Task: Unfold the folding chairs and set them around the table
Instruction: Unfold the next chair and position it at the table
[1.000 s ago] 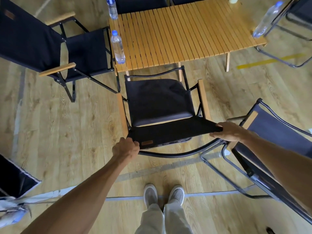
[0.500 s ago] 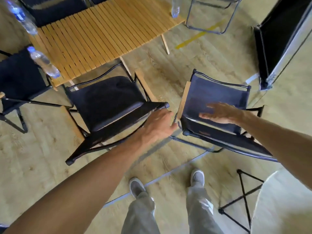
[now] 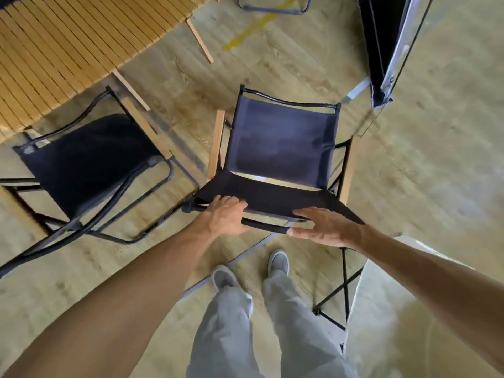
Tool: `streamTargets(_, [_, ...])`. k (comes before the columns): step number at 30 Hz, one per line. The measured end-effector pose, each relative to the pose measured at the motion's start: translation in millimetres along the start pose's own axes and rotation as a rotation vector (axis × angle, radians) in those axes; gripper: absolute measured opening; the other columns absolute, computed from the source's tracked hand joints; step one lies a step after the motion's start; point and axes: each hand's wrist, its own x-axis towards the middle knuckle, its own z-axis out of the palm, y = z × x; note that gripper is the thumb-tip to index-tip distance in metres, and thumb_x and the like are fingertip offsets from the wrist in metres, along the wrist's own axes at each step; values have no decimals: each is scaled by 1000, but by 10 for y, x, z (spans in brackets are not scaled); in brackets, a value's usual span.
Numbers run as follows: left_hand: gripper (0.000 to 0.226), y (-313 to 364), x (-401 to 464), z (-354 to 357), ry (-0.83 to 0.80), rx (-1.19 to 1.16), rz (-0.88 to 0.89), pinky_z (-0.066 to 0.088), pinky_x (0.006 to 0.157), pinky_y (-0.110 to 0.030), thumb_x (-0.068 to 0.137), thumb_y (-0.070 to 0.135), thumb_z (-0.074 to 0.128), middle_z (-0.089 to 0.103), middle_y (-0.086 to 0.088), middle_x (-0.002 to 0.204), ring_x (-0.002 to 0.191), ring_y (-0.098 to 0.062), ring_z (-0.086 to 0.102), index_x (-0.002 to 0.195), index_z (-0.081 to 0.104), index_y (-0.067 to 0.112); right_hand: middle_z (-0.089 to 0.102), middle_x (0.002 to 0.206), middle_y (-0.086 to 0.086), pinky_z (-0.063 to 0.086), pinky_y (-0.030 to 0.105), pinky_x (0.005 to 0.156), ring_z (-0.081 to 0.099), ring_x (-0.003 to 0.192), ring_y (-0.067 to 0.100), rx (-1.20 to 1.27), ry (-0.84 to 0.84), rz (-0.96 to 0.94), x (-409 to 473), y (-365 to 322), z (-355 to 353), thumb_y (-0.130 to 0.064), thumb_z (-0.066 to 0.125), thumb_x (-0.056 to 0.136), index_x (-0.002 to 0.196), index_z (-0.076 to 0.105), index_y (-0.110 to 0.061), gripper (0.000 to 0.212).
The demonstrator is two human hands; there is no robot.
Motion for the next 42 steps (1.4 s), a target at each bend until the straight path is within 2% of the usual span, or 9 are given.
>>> streamTargets(3, [76,-31,28,-8,-45,-24,11,24,117,-48,88,53,59,37,-1,156,141,-24,36,152,33,21,32,158,-2,32,46,114,35,143,23,-207,-23,-48,-86,296,143,-75,49,83,155,19,-34,88])
streamTargets(7, [77,-24,2,14,-31,-48,3,24,117,-53,88,49,61,31,2,159,144,-22,32,153,29,23,43,149,1,42,45,105,45,133,28,-352,4,129,-76,566,96,-41,49,95,155,23,-29,66])
streamTargets(15, [78,-65,109,138,-28,-1,45,21,117,-56,87,44,63,27,-1,159,145,-25,28,153,26,26,46,144,-1,44,46,105,47,130,26,-395,23,155,60,629,172,-31,56,90,154,25,-32,71])
streamTargets(19, [94,44,29,265,41,188,-17,25,112,-63,86,43,68,29,-19,155,140,-38,34,155,12,11,40,147,4,42,47,104,45,128,29,-513,15,164,28,537,288,-30,56,93,158,7,-26,81])
streamTargets(22, [101,119,128,317,-13,225,-80,22,114,-64,88,49,64,21,-26,158,143,-45,27,156,3,7,38,146,6,39,51,103,42,128,32,-475,3,203,93,424,405,-32,52,92,158,6,-26,80])
streamTargets(27, [76,94,462,152,-43,120,-114,32,106,-66,90,42,62,42,-22,145,130,-42,42,149,29,9,52,137,5,43,49,100,51,122,31,-407,116,241,227,480,233,-24,43,95,150,31,-23,56])
streamTargets(31, [53,84,576,-28,-84,19,-195,31,106,-69,93,31,59,51,-19,136,127,-42,47,140,43,12,67,110,3,50,39,81,63,101,28,-383,240,229,256,463,90,-18,38,95,122,54,-23,32])
streamTargets(35, [43,-115,650,-341,-73,-10,-264,27,107,-72,95,20,55,55,-19,134,128,-43,48,137,48,13,68,101,2,39,35,63,67,91,28,-397,295,208,476,336,-218,-17,39,95,112,55,-22,24])
streamTargets(42, [31,-516,932,-931,-2,-27,-409,35,104,-68,93,10,53,61,-16,127,122,-38,55,123,60,14,68,100,6,38,34,63,68,90,31,-448,356,153,1100,98,-942,-13,44,92,103,55,-17,16])
